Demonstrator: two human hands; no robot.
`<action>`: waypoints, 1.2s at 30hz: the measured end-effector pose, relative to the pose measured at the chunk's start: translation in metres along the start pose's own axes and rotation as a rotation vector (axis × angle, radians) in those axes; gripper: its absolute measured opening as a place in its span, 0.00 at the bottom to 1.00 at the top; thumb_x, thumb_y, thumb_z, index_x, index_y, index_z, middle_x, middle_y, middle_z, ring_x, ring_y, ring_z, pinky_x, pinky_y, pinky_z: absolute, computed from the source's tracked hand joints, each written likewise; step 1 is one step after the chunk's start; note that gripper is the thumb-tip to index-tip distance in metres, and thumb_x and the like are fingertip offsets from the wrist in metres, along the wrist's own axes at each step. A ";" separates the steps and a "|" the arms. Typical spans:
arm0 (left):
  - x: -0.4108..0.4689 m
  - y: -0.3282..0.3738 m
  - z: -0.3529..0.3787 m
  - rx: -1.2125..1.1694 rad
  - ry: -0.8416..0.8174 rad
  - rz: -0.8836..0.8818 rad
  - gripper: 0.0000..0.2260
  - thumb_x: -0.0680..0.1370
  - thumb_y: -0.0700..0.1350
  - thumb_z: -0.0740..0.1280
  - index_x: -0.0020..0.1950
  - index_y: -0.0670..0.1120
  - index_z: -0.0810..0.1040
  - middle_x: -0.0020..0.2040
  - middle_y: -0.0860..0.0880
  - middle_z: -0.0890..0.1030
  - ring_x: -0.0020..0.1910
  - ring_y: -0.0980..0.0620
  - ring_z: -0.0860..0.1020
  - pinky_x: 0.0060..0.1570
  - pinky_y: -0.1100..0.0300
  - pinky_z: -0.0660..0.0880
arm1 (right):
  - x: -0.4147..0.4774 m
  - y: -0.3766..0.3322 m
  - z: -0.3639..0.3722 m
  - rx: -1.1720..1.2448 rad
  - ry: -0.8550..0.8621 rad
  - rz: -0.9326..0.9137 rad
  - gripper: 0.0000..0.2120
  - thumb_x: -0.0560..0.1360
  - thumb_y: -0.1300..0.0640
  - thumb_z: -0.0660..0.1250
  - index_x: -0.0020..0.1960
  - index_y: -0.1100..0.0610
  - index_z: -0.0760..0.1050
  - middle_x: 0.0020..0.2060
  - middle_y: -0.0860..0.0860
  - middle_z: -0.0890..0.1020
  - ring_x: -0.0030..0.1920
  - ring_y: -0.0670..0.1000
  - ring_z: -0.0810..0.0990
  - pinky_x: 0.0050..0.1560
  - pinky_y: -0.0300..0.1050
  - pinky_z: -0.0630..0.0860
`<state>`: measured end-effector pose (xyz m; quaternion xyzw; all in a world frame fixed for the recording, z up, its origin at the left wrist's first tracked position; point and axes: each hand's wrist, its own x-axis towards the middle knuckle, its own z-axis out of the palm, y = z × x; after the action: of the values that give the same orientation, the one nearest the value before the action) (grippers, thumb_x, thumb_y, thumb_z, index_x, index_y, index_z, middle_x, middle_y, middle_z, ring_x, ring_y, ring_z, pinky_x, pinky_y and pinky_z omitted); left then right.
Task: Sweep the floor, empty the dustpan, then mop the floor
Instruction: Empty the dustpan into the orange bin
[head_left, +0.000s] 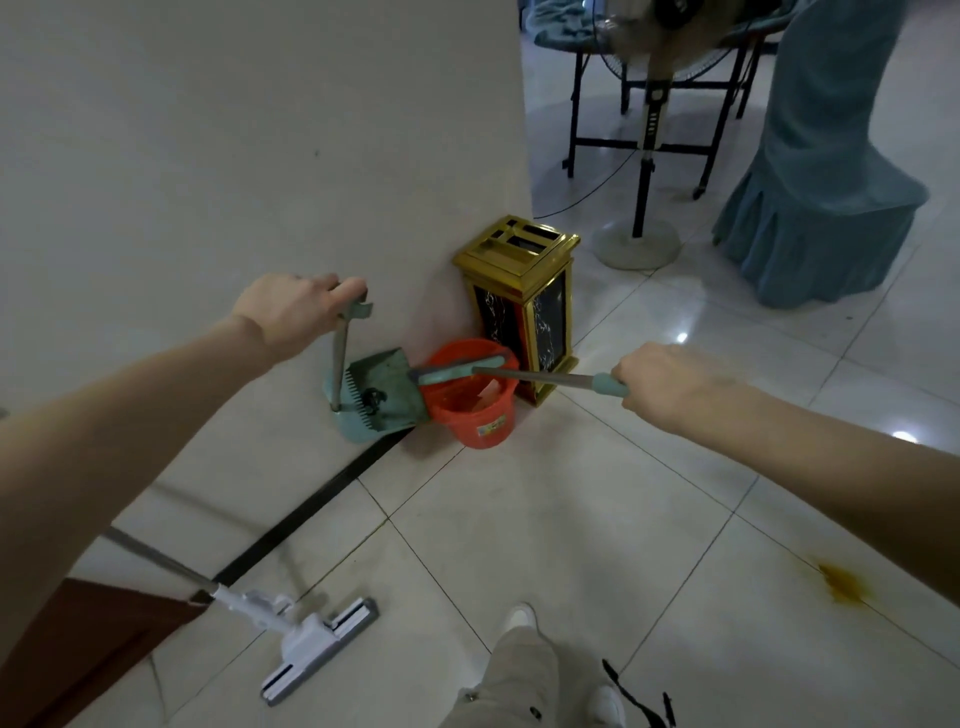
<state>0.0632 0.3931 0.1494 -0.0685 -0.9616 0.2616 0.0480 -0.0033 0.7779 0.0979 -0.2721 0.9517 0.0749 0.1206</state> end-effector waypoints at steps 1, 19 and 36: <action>-0.010 -0.002 -0.001 -0.004 -0.008 -0.023 0.14 0.79 0.49 0.61 0.63 0.49 0.63 0.50 0.42 0.76 0.37 0.37 0.79 0.26 0.56 0.64 | 0.001 -0.006 -0.001 -0.008 -0.001 -0.021 0.08 0.77 0.57 0.64 0.54 0.55 0.78 0.36 0.50 0.74 0.36 0.52 0.77 0.43 0.50 0.80; -0.112 -0.063 0.102 0.000 -0.217 -0.113 0.16 0.79 0.46 0.62 0.60 0.51 0.56 0.49 0.46 0.75 0.37 0.42 0.79 0.25 0.54 0.72 | 0.059 -0.137 -0.028 -0.114 0.005 -0.233 0.09 0.75 0.63 0.66 0.55 0.58 0.78 0.37 0.52 0.72 0.39 0.55 0.73 0.38 0.47 0.72; -0.046 -0.108 0.271 -0.180 -0.397 0.210 0.20 0.81 0.40 0.54 0.72 0.47 0.58 0.59 0.44 0.73 0.51 0.43 0.77 0.39 0.52 0.74 | 0.210 -0.307 -0.062 -0.300 -0.153 -0.304 0.08 0.76 0.60 0.67 0.55 0.60 0.76 0.41 0.54 0.78 0.41 0.53 0.79 0.46 0.46 0.78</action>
<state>0.0625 0.1589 -0.0308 -0.1193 -0.9592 0.1868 -0.1758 -0.0231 0.4024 0.0773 -0.4210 0.8660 0.2169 0.1604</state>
